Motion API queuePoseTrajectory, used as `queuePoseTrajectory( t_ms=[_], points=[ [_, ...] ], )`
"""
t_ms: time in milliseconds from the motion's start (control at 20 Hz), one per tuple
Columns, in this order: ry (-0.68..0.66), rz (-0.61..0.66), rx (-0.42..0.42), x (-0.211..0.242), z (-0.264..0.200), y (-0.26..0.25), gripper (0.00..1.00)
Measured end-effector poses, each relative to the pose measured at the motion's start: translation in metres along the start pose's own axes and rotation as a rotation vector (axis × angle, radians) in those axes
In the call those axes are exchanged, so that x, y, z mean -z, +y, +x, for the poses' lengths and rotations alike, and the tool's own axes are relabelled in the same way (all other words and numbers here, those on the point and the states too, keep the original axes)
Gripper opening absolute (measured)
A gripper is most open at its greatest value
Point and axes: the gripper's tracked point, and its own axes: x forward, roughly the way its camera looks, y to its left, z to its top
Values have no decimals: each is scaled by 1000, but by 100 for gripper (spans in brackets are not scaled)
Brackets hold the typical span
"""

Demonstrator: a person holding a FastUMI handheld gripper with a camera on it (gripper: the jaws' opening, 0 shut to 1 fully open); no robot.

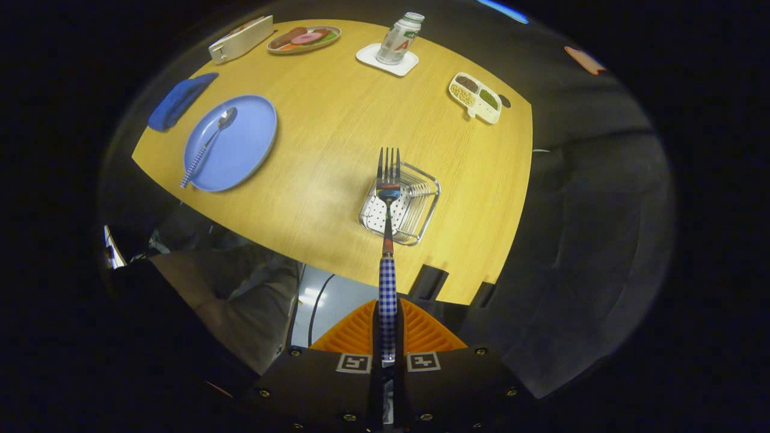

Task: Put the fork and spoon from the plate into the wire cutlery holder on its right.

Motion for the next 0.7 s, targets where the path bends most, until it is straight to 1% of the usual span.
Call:
queuePoseTrajectory(
  t_ms=[350,600,700],
  points=[
    [167,-142,61,5,16,-35,7],
    [271,-273,110,-8,32,-46,7],
    [288,-311,117,-19,36,-45,7]
  ],
)
